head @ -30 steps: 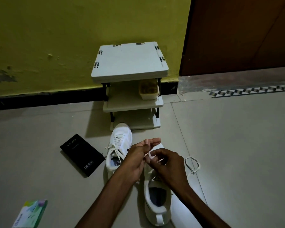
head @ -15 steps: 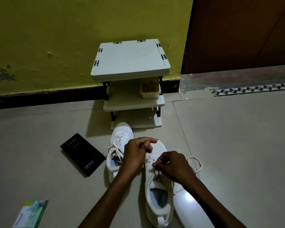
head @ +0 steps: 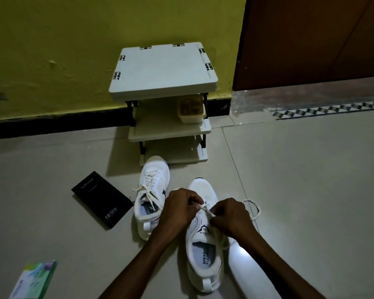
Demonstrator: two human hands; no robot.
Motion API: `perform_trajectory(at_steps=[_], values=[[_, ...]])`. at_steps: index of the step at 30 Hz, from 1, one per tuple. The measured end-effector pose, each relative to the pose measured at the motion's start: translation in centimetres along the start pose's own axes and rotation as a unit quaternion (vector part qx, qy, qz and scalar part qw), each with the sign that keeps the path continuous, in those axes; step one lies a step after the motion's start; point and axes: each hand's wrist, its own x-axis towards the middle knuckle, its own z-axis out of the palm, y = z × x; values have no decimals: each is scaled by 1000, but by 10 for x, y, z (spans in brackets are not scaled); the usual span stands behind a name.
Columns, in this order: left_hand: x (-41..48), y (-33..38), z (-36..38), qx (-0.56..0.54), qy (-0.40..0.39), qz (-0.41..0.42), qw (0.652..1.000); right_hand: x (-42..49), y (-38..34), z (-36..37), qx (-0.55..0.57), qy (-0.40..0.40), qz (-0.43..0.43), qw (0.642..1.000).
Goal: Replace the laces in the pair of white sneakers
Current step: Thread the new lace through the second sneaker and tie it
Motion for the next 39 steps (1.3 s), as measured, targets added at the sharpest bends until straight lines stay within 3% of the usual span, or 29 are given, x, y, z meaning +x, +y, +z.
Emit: perform_trajectory(at_steps=[3,7,18,24,27,31,35,37,39], values=[[0,0,2,17,18,9,1000,5,14,-6,176,-30,65,982],[-2,3,12,4,-8,44,999,5,24,-12,274,-94,95,952],[-10,7,25,-46,45,-15,998,4,24,-9,260,-84,69,959],[-15,7,34,0,52,83,995,6,23,-9,204,-105,-13,973],[-11,7,33,-16,59,41,997,8,23,-10,217,-75,-18,973],[-7,8,34,1,43,-11,999,11,25,0,185,20,-44,982],[-5,12,31,31,-13,-17,999,15,20,-6,157,17,-43,986],[-5,12,30,57,-34,-20,998,12,10,-25,189,26,-43,981],[-8,14,31,70,-43,-31,996,0,-9,-56,293,13,-54,954]])
